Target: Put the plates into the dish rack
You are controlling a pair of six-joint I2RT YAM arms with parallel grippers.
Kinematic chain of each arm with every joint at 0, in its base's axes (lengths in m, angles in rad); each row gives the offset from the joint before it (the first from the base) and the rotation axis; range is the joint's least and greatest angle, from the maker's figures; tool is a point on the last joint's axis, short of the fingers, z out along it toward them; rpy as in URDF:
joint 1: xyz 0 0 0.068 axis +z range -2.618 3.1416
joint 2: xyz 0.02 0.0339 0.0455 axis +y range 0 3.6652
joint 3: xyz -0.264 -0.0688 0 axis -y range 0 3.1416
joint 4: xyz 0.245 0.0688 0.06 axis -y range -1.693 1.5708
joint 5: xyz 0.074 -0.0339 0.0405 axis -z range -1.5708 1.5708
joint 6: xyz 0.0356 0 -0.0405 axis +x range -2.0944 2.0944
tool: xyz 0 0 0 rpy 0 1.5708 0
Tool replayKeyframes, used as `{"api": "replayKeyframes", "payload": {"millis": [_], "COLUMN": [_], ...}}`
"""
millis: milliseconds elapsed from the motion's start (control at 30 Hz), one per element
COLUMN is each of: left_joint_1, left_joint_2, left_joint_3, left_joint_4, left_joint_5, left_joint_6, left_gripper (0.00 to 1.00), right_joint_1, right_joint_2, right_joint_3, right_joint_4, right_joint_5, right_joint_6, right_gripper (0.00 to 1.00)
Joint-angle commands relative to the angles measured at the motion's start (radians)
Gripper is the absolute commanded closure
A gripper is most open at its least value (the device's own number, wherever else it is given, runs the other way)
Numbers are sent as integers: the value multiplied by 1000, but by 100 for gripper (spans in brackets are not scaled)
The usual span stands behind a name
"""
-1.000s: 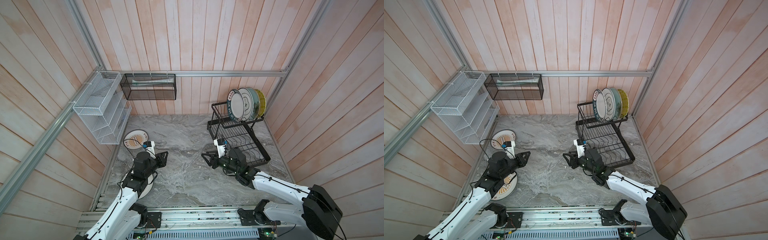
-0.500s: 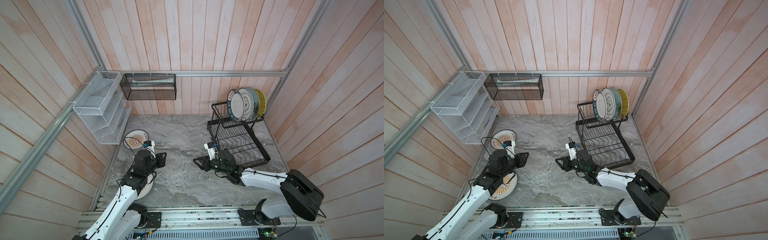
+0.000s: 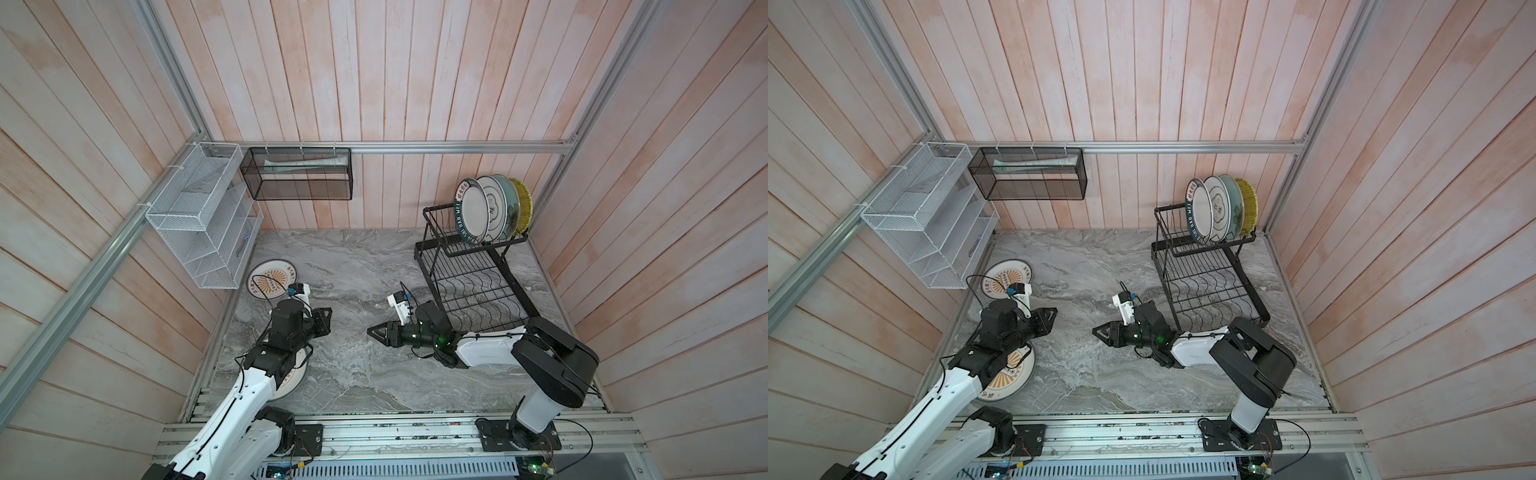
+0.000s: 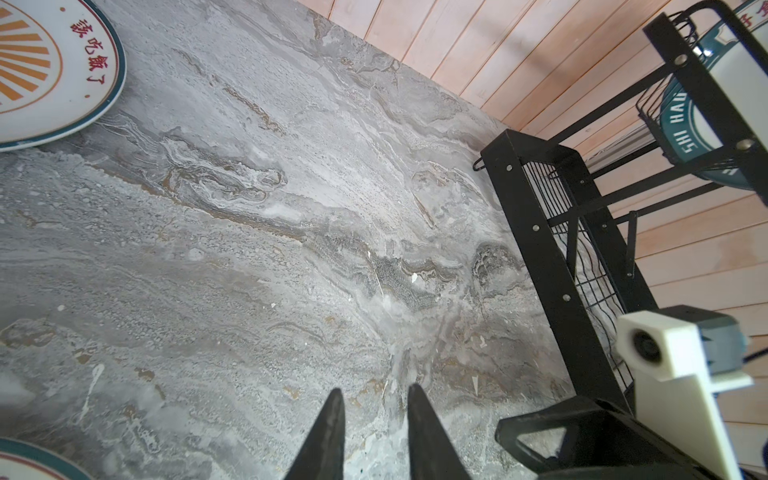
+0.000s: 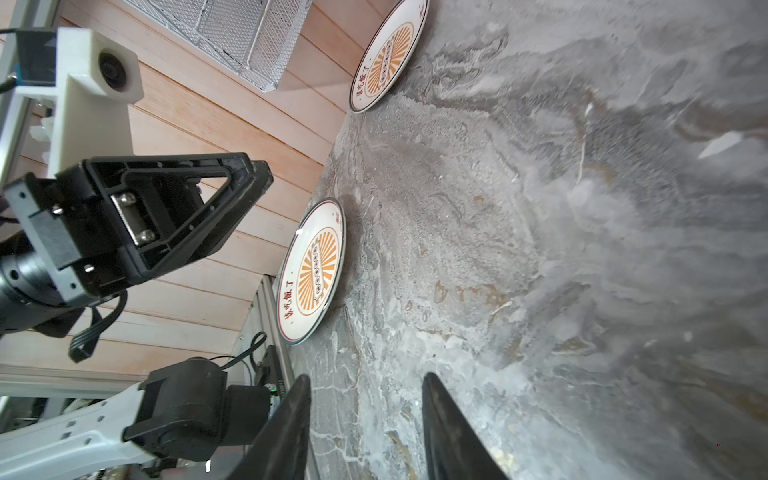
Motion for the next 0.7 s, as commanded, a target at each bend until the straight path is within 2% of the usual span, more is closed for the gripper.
{"api": "replayKeyframes", "payload": {"millis": [0, 200, 367, 567, 667], "left_joint_1": [-5, -5, -5, -5, -5], "left_joint_2": [4, 2, -8, -23, -37], "left_joint_3": [36, 40, 32, 20, 19], "left_joint_4": [-9, -11, -12, -18, -39], "left_joint_5": [-15, -8, -24, -42, -71], "left_joint_6": [20, 14, -2, -13, -21], "left_gripper": [72, 72, 72, 72, 72], "right_joint_1": [17, 65, 107, 142, 174], "right_joint_2": [65, 190, 269, 369, 379], "right_joint_3": [38, 116, 187, 220, 254], "right_joint_4": [134, 150, 107, 236, 202], "right_joint_5": [-62, -70, -33, 0, 69], "right_joint_6": [105, 176, 235, 439, 473], "right_gripper": [55, 57, 57, 58, 59]}}
